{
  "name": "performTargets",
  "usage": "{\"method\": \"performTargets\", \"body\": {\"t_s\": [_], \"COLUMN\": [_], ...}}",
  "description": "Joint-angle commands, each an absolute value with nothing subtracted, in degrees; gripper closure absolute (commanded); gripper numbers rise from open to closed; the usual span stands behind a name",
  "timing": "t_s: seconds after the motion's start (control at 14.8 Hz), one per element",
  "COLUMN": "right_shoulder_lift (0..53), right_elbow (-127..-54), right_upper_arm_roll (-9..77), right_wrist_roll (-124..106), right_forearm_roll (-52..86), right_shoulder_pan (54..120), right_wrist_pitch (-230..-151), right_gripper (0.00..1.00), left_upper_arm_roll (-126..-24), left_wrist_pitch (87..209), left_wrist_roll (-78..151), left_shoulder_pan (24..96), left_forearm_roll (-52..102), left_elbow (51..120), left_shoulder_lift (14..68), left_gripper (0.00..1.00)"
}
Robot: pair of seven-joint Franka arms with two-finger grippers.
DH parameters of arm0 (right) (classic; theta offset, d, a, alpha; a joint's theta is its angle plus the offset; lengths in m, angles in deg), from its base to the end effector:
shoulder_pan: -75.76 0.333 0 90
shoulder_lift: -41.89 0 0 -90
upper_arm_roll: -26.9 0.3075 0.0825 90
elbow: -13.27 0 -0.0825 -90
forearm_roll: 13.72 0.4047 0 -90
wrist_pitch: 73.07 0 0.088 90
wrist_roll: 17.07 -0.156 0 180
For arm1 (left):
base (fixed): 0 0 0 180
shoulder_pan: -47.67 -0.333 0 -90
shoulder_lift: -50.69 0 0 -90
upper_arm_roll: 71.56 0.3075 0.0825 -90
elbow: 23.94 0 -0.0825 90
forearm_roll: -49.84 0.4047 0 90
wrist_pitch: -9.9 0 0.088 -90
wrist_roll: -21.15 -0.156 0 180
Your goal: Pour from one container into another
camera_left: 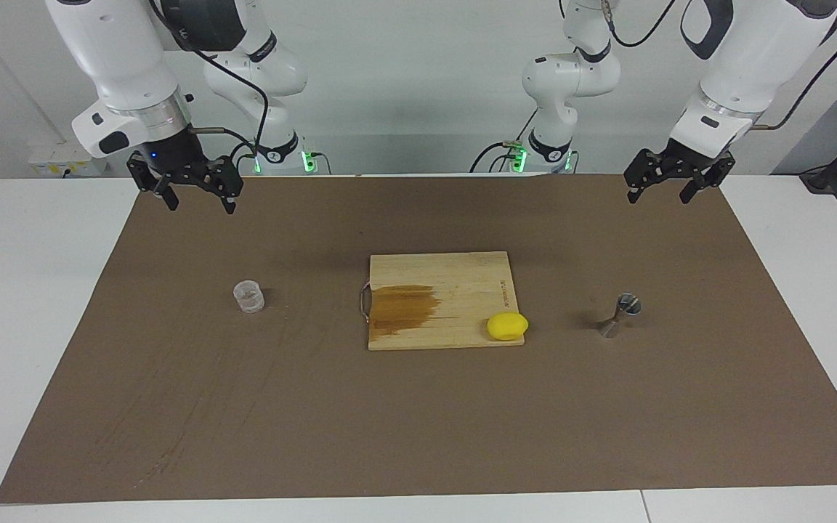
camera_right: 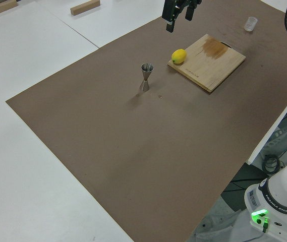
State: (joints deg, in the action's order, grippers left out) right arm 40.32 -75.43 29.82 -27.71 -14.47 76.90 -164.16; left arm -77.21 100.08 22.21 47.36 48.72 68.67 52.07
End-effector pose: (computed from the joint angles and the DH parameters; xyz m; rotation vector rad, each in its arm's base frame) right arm 0.5849 0.0392 0.5640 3.1266 -0.1795 0.0246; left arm 0.5638 -0.0563 0.5586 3.1232 -0.1162 -0.0303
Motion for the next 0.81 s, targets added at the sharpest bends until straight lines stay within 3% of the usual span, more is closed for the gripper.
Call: {"method": "performTargets", "body": {"t_s": [0.0, 0.41, 0.74], "right_shoulder_lift": [38.5, 39.5, 40.1], "right_elbow": [-73.6, -75.7, -76.4], "right_upper_arm_roll": [30.4, 30.3, 30.3], "right_wrist_roll": [-24.9, -23.5, -22.5], "right_forearm_roll": [-14.4, -15.4, -15.4], "right_shoulder_pan": [75.9, 76.2, 76.8], "right_wrist_pitch": [-163.4, -163.2, -162.8], "right_gripper": [0.0, 0.0, 0.0], "left_upper_arm_roll": [-76.8, -76.2, -76.1], "left_wrist_pitch": [99.5, 100.6, 98.6], "left_wrist_roll": [21.2, 22.4, 23.3], "left_shoulder_pan": [47.6, 45.3, 41.6], "left_forearm_roll": [48.2, 46.9, 45.4], "left_elbow": [68.8, 72.1, 72.3], "left_shoulder_lift": [52.8, 53.6, 50.2], "left_gripper": [0.0, 0.0, 0.0]}}
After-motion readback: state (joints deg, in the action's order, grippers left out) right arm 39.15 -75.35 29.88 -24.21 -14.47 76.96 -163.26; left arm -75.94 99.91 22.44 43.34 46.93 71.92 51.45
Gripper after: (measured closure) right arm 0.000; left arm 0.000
